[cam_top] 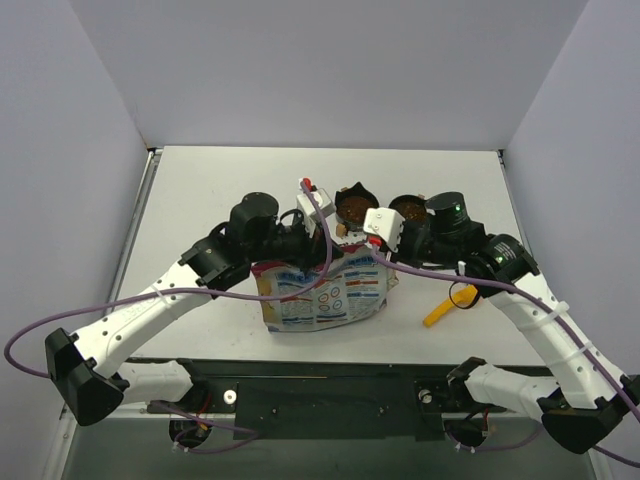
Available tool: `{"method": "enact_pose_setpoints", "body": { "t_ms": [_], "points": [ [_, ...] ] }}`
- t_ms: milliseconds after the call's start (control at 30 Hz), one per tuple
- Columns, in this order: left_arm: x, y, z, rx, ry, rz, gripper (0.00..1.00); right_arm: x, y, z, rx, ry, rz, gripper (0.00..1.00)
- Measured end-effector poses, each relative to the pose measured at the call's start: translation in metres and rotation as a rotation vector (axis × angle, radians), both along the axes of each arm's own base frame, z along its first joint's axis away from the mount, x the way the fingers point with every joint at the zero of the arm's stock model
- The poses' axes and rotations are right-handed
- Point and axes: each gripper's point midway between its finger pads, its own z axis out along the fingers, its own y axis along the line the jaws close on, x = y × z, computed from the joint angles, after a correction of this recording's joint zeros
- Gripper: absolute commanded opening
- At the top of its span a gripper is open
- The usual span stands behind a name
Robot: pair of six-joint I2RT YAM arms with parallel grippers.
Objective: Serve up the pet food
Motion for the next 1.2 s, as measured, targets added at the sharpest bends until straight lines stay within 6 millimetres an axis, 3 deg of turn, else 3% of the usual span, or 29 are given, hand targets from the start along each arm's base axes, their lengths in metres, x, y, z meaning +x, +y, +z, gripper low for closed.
{"method": "enact_pose_setpoints", "body": {
  "t_ms": [133,200,233,367,533,633,700,733,800,900,933,1067,1200],
  "points": [
    [-0.009,-0.007,0.002,-0.024,0.036,-0.061,0.0,-0.011,-0.013,0.0,0.003,0.01,0.013,0.0],
    [-0.012,-0.01,0.001,-0.029,0.056,-0.089,0.0,-0.015,-0.015,0.0,-0.013,0.015,0.026,0.14],
    [-0.013,-0.01,0.002,-0.032,0.064,-0.1,0.0,-0.016,-0.015,0.0,-0.019,0.021,0.03,0.31],
    [-0.012,-0.007,0.003,-0.036,0.088,-0.109,0.0,-0.017,-0.019,0.009,-0.074,0.008,0.024,0.49],
    [-0.012,-0.007,0.003,-0.042,0.117,-0.112,0.0,-0.023,0.012,0.011,-0.107,0.008,0.128,0.51],
    [-0.014,-0.009,0.003,-0.05,0.141,-0.116,0.0,-0.02,0.028,0.002,-0.129,0.036,0.162,0.48],
    [-0.015,-0.01,0.003,-0.056,0.158,-0.116,0.0,-0.016,0.035,-0.004,-0.14,0.053,0.171,0.41],
    [-0.014,-0.01,0.003,-0.059,0.164,-0.115,0.0,-0.015,0.037,-0.005,-0.142,0.057,0.172,0.23],
    [-0.014,-0.01,0.003,-0.061,0.175,-0.11,0.0,-0.013,0.038,-0.009,-0.15,0.069,0.17,0.0],
    [-0.012,-0.01,0.001,-0.059,0.182,-0.098,0.02,-0.016,0.036,-0.013,-0.165,0.074,0.174,0.0],
    [-0.011,-0.009,0.001,-0.056,0.182,-0.092,0.17,-0.016,0.036,-0.014,-0.165,0.07,0.173,0.0],
    [-0.006,-0.005,0.001,-0.028,0.134,-0.048,0.45,-0.013,0.027,-0.013,-0.107,0.087,0.123,0.0],
    [-0.014,0.009,0.012,0.001,0.005,-0.004,0.51,-0.014,0.019,-0.012,-0.064,0.117,0.082,0.0]
  ]
}}
